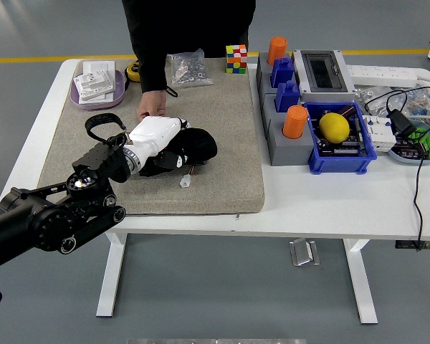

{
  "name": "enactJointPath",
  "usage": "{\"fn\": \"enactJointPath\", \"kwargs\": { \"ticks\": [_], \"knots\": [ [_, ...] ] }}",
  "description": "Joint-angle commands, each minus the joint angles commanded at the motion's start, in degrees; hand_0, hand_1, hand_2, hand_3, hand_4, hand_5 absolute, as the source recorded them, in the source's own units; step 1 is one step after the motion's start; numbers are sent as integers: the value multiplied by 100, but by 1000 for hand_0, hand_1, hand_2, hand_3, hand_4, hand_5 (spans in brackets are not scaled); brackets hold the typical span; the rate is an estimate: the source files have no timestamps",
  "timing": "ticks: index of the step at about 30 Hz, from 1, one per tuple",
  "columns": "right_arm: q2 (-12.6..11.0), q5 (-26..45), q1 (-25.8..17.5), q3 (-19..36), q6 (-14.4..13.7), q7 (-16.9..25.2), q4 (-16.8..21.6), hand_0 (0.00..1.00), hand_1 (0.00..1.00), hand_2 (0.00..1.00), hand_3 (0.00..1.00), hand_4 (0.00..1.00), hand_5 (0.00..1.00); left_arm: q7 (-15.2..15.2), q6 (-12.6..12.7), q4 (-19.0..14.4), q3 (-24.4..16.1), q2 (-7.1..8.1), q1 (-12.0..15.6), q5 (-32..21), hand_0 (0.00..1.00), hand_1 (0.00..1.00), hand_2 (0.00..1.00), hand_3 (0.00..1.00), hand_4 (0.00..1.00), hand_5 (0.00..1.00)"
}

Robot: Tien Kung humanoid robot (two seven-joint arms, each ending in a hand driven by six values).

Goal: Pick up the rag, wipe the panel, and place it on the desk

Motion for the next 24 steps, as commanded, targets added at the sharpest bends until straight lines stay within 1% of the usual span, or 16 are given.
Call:
{"fn": "enactJointPath", "kwargs": {
  "ticks": [6,11,16,24],
  "knots": [
    [-10,3,10,-18,2,-1,3,727,604,679,587,998,433,8,2,-16,58,-42,-18,-10,236,178,474,376,355,2],
    [-12,13,4,-25,0,-3,1,727,604,679,588,998,432,10,7,-14,59,-48,-13,-1,236,178,473,377,354,2],
    [-2,-11,-2,0,-1,-3,1,726,603,679,587,998,433,12,14,15,11,-25,3,16,235,178,473,377,355,2],
    [30,-41,-32,54,-4,1,-7,724,603,679,586,998,433,4,33,50,-82,87,53,58,235,178,473,377,355,2]
  ]
}}
